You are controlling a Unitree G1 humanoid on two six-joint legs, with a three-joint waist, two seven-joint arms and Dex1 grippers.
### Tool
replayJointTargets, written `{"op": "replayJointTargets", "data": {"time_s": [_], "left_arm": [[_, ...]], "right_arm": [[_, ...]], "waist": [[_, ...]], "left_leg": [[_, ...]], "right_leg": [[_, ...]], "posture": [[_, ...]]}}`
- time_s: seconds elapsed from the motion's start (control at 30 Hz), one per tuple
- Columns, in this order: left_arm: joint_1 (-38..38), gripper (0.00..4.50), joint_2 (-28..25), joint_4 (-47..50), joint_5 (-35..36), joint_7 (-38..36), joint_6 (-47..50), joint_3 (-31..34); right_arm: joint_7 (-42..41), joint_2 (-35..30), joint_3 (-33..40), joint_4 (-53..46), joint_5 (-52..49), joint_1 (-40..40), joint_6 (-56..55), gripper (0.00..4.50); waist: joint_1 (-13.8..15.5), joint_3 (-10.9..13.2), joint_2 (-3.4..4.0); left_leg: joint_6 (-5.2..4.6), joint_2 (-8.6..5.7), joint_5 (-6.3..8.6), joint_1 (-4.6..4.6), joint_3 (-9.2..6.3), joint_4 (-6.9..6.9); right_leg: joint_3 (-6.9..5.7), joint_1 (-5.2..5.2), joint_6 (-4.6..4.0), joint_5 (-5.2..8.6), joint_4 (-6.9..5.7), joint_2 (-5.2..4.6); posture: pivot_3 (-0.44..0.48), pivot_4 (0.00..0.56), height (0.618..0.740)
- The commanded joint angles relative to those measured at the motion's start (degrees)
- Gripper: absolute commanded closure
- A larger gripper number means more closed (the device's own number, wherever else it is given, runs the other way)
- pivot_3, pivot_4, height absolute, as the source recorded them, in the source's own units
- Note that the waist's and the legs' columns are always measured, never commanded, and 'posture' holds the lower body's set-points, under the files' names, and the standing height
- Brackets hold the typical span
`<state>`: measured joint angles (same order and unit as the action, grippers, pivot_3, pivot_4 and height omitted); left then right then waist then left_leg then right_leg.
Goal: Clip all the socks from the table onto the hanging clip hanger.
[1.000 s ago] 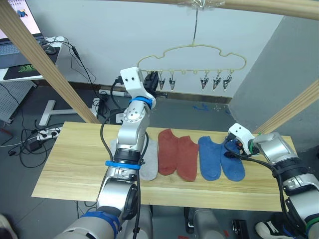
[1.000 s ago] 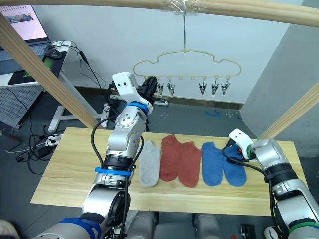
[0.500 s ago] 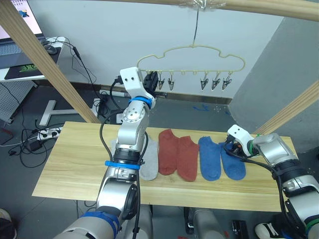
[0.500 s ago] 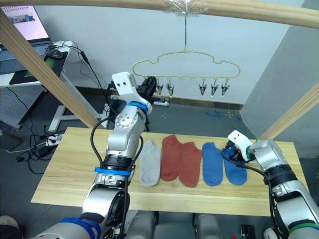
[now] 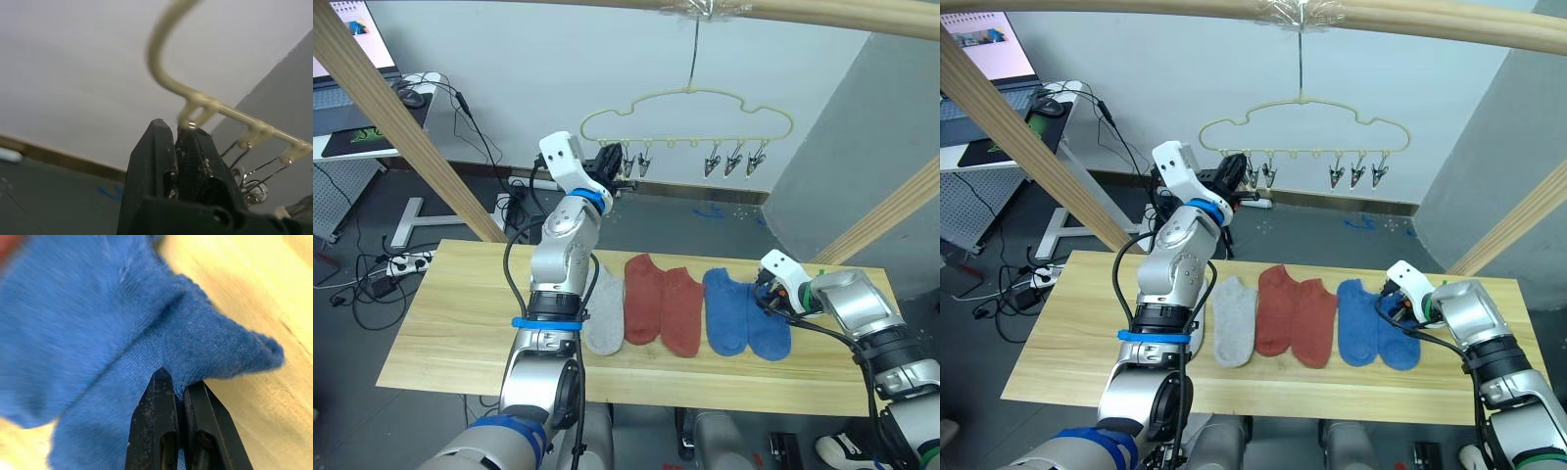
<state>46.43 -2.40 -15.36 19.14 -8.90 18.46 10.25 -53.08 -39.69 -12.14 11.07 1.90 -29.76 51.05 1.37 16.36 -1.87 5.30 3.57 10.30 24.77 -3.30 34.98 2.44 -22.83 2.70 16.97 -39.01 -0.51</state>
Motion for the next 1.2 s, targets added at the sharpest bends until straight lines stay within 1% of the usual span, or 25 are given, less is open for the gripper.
{"op": "replayJointTargets", "data": {"time_s": [0.03, 0.17, 0.27, 0.33, 0.57, 0.7, 0.77, 0.87, 0.97, 1.2], "left_arm": [[1.6, 4.39, -0.8, 3.4, 5.2, -1.3, 3.1, 3.0], [2.9, 4.39, -2.4, 2.2, 8.6, -2.9, 5.8, 5.1], [3.6, 4.39, -3.3, 1.6, 11.3, -4.4, 8.1, 6.2], [3.8, 4.39, -3.7, 1.5, 12.5, -5.1, 9.4, 6.6], [4.0, 4.39, -4.7, 1.6, 15.4, -6.3, 12.9, 7.3], [4.2, 4.39, -4.8, 2.3, 18.5, -5.9, 15.9, 8.7], [4.5, 4.39, -4.8, 2.7, 20.9, -5.5, 18.1, 10.0], [4.8, 4.39, -5.1, 2.8, 23.4, -4.5, 20.5, 11.5], [5.1, 4.39, -5.4, 2.7, 25.6, -3.3, 22.7, 12.9], [5.1, 4.39, -5.8, 3.2, 29.3, -0.8, 26.2, 15.0]], "right_arm": [[-0.2, -3.5, 5.6, -11.4, -3.7, 1.4, 5.9, 4.46], [0.6, -6.6, 9.0, -20.5, -6.5, 3.3, 10.9, 4.46], [1.0, -7.1, 11.2, -24.9, -9.5, 3.3, 14.3, 4.46], [1.7, -5.5, 13.2, -26.6, -12.2, 1.9, 17.4, 4.46], [6.0, 3.9, 18.7, -28.4, -20.8, -4.0, 26.6, 4.46], [10.0, 11.4, 20.1, -27.6, -24.0, -6.8, 29.1, 4.46], [12.5, 16.1, 20.5, -26.4, -25.0, -8.5, 29.5, 4.46], [16.0, 22.9, 21.6, -23.1, -26.2, -11.6, 28.9, 4.46], [18.8, 27.7, 22.0, -18.7, -26.7, -14.5, 27.3, 4.46], [21.1, 32.9, 19.8, -9.2, -27.4, -18.9, 21.4, 4.46]], "waist": [[0.0, 0.0, 0.01], [-0.1, 0.0, 0.01], [-0.2, 0.0, 0.01], [-0.3, 0.0, 0.01], [-1.4, 0.0, 0.01], [-1.5, -0.1, 0.02], [-1.5, -0.1, 0.02], [-1.5, -0.1, 0.02], [-1.6, -0.1, 0.03], [-1.5, -0.1, 0.03]], "left_leg": [[0.02, 0.00, -0.01, 0.01, 0.01, 0.00], [0.03, 0.00, -0.02, 0.01, 0.01, -0.01], [0.06, 0.00, -0.03, 0.02, 0.03, 0.00], [0.07, 0.00, -0.04, 0.02, 0.03, 0.02], [0.18, 0.01, -0.11, 0.03, 0.02, 0.06], [0.19, 0.01, -0.11, 0.07, 0.04, 0.03], [0.20, 0.01, -0.12, 0.12, 0.04, 0.03], [0.24, 0.02, -0.14, 0.13, 0.05, 0.04], [0.33, 0.02, -0.20, 0.13, 0.04, 0.05], [0.37, 0.01, -0.24, 0.12, 0.02, 0.06]], "right_leg": [[0.01, -0.03, 0.00, 0.00, -0.01, 0.00], [-0.01, -0.04, 0.00, 0.00, 0.00, 0.00], [0.00, -0.05, 0.00, 0.00, 0.01, -0.01], [0.00, -0.05, 0.00, 0.00, -0.01, -0.01], [-0.01, -0.05, 0.00, -0.01, -0.05, 0.00], [0.01, -0.14, -0.01, -0.01, -0.08, -0.01], [0.01, -0.23, -0.01, -0.01, -0.15, -0.01], [0.01, -0.33, -0.01, -0.01, -0.34, -0.01], [0.01, -0.38, -0.02, -0.01, -0.51, -0.01], [0.00, -0.40, -0.02, -0.01, -0.60, -0.01]], "posture": [[0.065, 0.237, 0.740], [0.042, 0.227, 0.740], [0.031, 0.224, 0.740], [0.028, 0.223, 0.740], [0.032, 0.212, 0.740], [0.038, 0.206, 0.740], [0.044, 0.202, 0.740], [0.048, 0.201, 0.740], [0.052, 0.201, 0.740], [0.068, 0.200, 0.740]]}}
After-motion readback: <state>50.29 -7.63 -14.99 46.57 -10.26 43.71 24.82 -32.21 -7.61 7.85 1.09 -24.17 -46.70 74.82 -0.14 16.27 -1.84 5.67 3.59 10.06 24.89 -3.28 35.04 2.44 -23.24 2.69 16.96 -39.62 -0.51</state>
